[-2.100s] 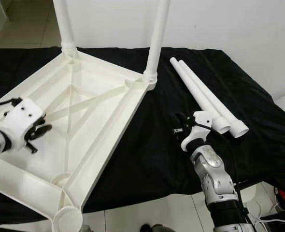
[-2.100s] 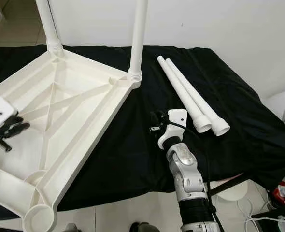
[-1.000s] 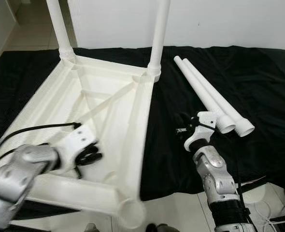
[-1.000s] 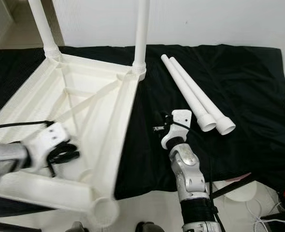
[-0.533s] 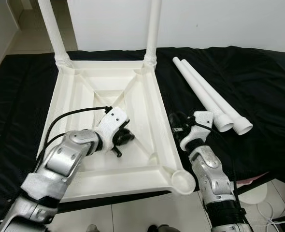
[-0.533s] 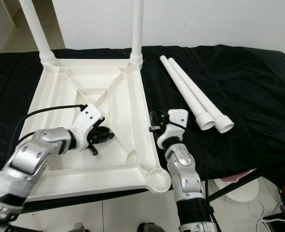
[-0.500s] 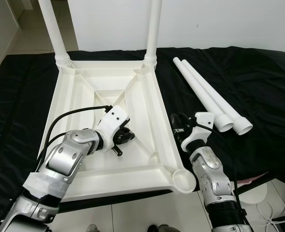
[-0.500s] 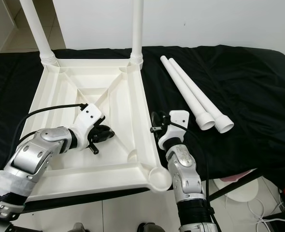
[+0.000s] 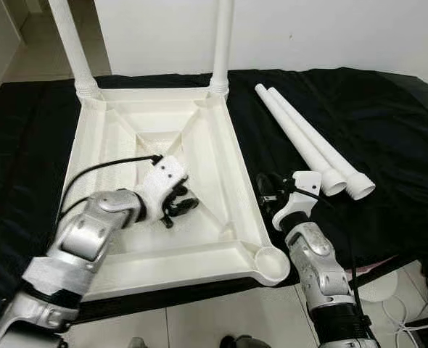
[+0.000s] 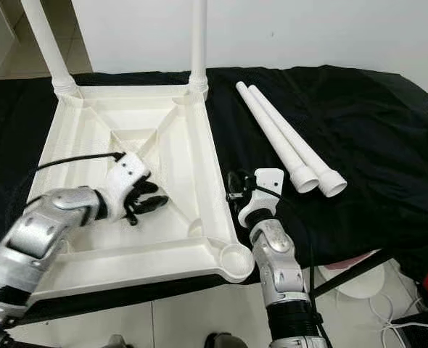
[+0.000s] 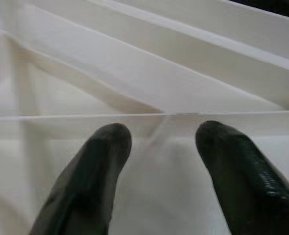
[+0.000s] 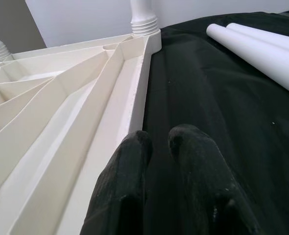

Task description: Building children table

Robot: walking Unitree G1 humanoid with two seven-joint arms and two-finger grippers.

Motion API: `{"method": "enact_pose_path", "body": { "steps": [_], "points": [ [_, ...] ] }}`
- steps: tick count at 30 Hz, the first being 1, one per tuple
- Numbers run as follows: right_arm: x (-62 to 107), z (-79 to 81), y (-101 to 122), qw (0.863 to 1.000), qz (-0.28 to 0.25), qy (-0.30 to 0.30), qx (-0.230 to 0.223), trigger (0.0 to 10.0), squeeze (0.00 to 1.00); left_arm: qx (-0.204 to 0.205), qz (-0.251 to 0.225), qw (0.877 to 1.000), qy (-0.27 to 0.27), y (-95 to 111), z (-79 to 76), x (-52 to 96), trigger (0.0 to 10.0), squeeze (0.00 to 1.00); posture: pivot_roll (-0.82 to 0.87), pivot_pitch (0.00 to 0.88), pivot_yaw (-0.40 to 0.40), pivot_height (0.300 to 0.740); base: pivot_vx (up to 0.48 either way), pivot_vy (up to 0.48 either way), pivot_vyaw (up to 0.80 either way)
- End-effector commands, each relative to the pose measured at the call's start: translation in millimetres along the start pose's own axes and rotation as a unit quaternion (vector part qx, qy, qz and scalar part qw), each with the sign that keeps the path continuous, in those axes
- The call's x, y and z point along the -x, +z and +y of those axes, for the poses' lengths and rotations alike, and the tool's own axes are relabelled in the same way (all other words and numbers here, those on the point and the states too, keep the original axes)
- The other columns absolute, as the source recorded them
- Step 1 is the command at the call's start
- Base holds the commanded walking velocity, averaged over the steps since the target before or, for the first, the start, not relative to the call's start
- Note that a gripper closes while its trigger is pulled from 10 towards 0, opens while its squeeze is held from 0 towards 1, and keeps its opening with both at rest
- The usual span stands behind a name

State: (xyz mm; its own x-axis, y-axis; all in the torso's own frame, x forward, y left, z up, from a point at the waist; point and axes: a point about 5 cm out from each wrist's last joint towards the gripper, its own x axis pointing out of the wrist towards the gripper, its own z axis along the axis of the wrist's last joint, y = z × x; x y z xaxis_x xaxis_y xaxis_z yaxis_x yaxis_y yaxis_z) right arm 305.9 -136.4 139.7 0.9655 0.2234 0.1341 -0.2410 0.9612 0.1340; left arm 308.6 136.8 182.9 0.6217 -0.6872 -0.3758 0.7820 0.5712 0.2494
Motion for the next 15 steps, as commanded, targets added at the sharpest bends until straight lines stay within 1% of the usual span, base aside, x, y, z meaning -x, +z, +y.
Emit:
{"method": "enact_pose_path", "body": {
  "steps": [1, 3, 5, 7, 8, 9, 13, 14, 15],
  "points": [
    [0.8, 1.0, -5, 1.000, 0.008, 0.002, 0.001, 10.0, 0.00, -0.015, -0.011, 1.000, -0.017, 2, 0.5, 8.9, 10.0, 1.00, 0.05, 0.072, -0.026, 0.740, 0.000, 0.000, 0.00],
    [0.8, 1.0, -5, 1.000, 0.008, 0.002, 0.001, 10.0, 0.00, -0.015, -0.011, 1.000, -0.017, 2, 0.5, 8.9, 10.0, 1.00, 0.05, 0.072, -0.026, 0.740, 0.000, 0.000, 0.00],
    [-1.2, 1.6, -4, 1.000, 0.009, 0.007, 0.003, 10.0, 0.00, -0.022, -0.016, 1.000, -0.005, 3, 6.1, 10.7, 10.0, 1.00, 0.05, 0.065, -0.030, 0.740, 0.000, 0.000, 0.00],
    [-1.9, 1.9, -4, 1.000, 0.009, 0.009, 0.004, 10.0, 0.00, -0.024, -0.017, 1.000, -0.005, 3, 6.3, 10.0, 10.0, 1.00, 0.05, 0.063, -0.031, 0.740, 0.000, 0.000, 0.00],
    [-2.6, 1.8, -4, 1.000, 0.008, 0.012, 0.005, 10.0, 0.00, -0.033, -0.010, 0.999, -0.006, 1, 4.7, 7.8, 10.0, 1.00, 0.05, 0.057, -0.035, 0.740, 0.000, 0.000, 0.00],
    [-3.0, 1.7, -4, 1.000, 0.009, 0.014, 0.006, 10.0, 0.00, -0.043, -0.001, 0.999, -0.010, -2, 2.6, 5.6, 10.0, 0.57, 0.05, 0.055, -0.037, 0.740, 0.000, 0.000, 0.00],
    [-3.3, 1.6, -4, 1.000, 0.009, 0.015, 0.007, 10.0, 0.00, -0.049, 0.004, 0.999, -0.013, -4, 1.1, 4.2, 10.0, 0.57, 0.05, 0.055, -0.037, 0.740, 0.000, 0.000, 0.00],
    [-3.6, 1.4, -3, 1.000, 0.009, 0.016, 0.008, 10.0, 0.00, -0.055, 0.011, 0.998, -0.013, -7, 0.1, 2.6, 10.0, 0.00, 0.05, 0.053, -0.038, 0.740, 0.000, 0.000, 0.00],
    [-3.6, 1.4, -3, 1.000, 0.009, 0.016, 0.008, 10.0, 0.00, -0.055, 0.011, 0.998, -0.013, -7, 0.1, 2.6, 10.0, 0.00, 0.05, 0.053, -0.038, 0.740, 0.000, 0.000, 0.00]
  ]
}}
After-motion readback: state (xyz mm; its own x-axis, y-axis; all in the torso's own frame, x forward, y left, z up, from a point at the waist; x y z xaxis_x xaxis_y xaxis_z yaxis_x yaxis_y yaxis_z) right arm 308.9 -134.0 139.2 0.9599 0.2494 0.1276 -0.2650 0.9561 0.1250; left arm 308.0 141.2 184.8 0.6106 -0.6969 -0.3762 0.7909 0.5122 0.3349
